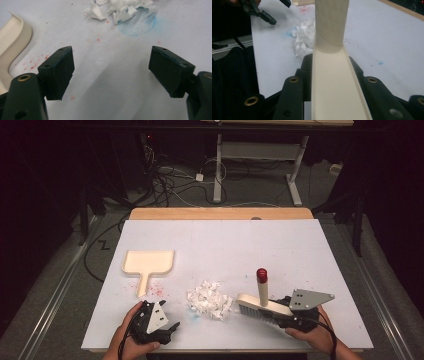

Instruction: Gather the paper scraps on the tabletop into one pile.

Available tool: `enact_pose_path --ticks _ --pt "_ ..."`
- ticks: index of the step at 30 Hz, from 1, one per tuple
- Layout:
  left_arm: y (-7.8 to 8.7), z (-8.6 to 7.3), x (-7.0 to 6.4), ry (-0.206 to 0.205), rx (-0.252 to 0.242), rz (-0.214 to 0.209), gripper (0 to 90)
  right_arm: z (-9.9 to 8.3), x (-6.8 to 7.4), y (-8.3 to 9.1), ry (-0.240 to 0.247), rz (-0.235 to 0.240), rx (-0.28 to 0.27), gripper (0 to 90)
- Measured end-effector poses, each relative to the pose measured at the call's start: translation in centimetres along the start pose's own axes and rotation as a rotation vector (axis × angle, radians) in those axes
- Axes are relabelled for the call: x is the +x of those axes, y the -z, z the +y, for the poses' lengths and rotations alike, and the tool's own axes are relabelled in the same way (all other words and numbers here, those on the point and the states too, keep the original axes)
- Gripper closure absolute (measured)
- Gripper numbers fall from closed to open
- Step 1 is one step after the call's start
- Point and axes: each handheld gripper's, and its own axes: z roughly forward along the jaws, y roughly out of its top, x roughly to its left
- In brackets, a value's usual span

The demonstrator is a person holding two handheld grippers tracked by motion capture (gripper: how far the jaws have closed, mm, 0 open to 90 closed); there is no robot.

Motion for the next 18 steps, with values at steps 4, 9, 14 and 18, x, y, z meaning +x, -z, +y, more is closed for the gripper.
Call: enact_pose_path --ticks 4,9,14,18 --pt "-0.1 0.0 0.1 0.0 0.001 -0.003 19.5 0.5 0.2 -2.3 -0.006 0.012 -0.007 68.0" --pt "-0.1 -0.2 0.1 0.001 0.0 -0.006 19.6 2.2 0.0 -5.2 0.006 0.023 -0.033 68.0" --pt "0.1 -0.3 0.2 0.001 -0.002 -0.003 19.7 3.4 0.0 -5.8 0.017 0.033 -0.056 68.0" --pt "0.1 -0.4 0.2 0.005 -0.004 0.002 19.7 3.4 -0.3 -4.2 0.009 0.013 -0.067 67.9"
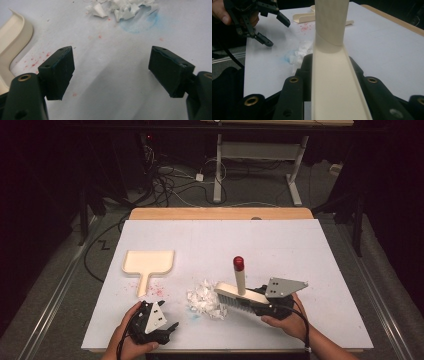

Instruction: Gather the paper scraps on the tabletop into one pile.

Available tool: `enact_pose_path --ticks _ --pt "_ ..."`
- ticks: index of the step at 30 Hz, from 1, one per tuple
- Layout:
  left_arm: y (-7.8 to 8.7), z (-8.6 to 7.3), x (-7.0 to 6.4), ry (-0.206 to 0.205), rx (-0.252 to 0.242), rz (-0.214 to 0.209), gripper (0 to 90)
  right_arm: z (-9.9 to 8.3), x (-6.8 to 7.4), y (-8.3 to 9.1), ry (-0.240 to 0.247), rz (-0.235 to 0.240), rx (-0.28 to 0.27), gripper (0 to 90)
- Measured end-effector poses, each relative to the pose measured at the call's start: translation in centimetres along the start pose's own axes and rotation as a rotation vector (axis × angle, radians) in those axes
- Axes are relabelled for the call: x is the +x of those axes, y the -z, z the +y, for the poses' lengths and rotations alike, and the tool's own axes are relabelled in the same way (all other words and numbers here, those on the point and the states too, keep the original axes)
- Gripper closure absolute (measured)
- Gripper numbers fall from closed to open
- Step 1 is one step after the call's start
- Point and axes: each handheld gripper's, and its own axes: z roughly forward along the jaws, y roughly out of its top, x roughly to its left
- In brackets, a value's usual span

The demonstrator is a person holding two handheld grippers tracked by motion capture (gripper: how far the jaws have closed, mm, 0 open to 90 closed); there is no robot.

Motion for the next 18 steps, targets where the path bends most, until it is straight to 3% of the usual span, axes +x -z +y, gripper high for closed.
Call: enact_pose_path --ticks 7,10,14,18 --pt "0.0 0.1 -0.1 -0.002 0.014 0.01 19.7 -0.4 -1.4 5.2 -0.068 -0.07 -0.023 67.9" --pt "0.0 0.2 0.0 0.0 0.012 0.017 19.7 -0.6 -1.8 7.2 -0.096 -0.112 0.01 67.9" --pt "0.1 0.2 0.1 0.005 0.009 0.02 19.7 -1.3 -2.1 9.2 -0.151 -0.119 0.047 67.9" --pt "0.1 0.2 0.2 0.007 0.008 0.018 19.7 -2.1 -2.5 10.6 -0.24 -0.072 0.096 67.8"
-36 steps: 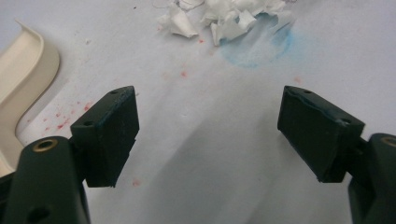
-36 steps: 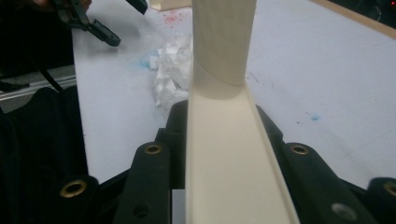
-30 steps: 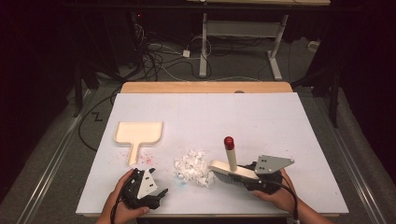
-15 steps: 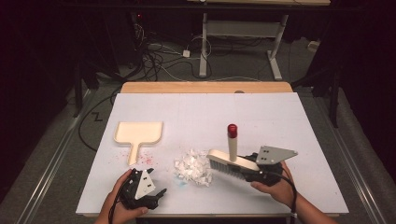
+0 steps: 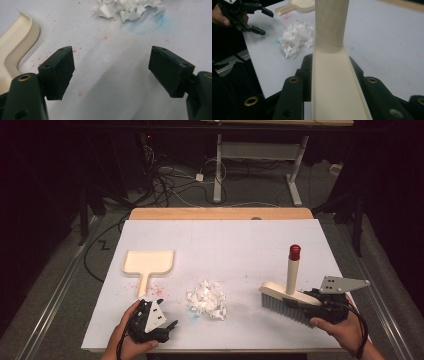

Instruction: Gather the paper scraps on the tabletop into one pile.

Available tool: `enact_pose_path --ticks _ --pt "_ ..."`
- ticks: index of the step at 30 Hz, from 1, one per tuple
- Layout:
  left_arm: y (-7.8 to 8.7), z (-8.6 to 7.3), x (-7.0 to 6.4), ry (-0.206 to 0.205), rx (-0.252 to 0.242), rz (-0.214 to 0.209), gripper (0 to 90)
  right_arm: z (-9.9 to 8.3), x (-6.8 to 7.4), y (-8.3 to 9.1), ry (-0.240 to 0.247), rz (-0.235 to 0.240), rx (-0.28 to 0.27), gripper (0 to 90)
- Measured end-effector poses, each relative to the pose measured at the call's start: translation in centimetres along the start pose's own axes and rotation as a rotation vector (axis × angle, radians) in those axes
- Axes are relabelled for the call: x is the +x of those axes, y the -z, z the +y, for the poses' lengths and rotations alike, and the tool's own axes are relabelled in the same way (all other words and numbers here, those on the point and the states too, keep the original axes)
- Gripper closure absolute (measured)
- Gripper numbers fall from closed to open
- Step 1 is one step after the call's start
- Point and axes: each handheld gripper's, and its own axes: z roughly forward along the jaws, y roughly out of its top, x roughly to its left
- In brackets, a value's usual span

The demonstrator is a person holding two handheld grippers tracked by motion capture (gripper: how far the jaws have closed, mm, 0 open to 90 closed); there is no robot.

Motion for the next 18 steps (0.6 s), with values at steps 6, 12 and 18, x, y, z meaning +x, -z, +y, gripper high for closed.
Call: enact_pose_path --ticks 6,12,18 --pt "-0.1 0.4 -0.1 -0.002 -0.017 -0.015 19.7 -1.1 -3.1 -1.8 -0.149 0.056 0.152 67.8" --pt "-0.5 0.7 -0.2 -0.022 -0.009 -0.018 19.7 0.0 -6.1 -4.2 -0.14 0.057 0.25 64.3" --pt "-0.5 0.6 -0.2 -0.019 -0.01 -0.022 19.7 1.7 -6.9 -5.6 -0.062 -0.003 0.278 51.5"
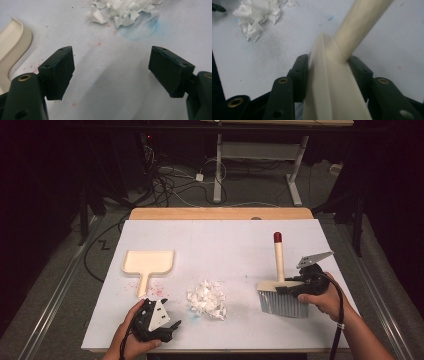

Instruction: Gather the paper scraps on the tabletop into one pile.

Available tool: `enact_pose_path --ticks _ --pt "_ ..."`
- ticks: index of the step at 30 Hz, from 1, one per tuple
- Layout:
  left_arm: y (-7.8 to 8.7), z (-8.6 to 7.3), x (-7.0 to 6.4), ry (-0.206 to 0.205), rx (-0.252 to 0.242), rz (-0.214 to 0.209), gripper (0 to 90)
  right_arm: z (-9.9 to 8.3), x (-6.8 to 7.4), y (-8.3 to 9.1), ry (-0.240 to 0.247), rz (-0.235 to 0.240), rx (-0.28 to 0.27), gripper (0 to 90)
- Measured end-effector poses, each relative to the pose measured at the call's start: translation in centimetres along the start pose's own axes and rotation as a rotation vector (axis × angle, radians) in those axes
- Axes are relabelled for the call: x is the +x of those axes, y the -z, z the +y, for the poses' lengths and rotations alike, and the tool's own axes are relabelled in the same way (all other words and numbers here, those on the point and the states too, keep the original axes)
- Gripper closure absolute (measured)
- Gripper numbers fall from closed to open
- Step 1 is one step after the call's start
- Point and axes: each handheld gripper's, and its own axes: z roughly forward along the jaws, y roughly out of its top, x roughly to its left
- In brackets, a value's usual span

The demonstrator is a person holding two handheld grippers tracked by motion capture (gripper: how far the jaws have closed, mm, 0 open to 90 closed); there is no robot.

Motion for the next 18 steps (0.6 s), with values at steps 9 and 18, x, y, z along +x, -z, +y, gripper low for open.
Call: enact_pose_path --ticks 9,18 --pt "0.1 0.0 0.4 0.03 -0.006 0.019 19.0 0.1 0.8 1.4 0.123 -0.395 -0.134 30.3" --pt "1.0 -0.4 0.4 0.052 -0.038 0.066 18.1 -4.4 5.1 2.3 0.174 -0.436 -0.333 22.0"
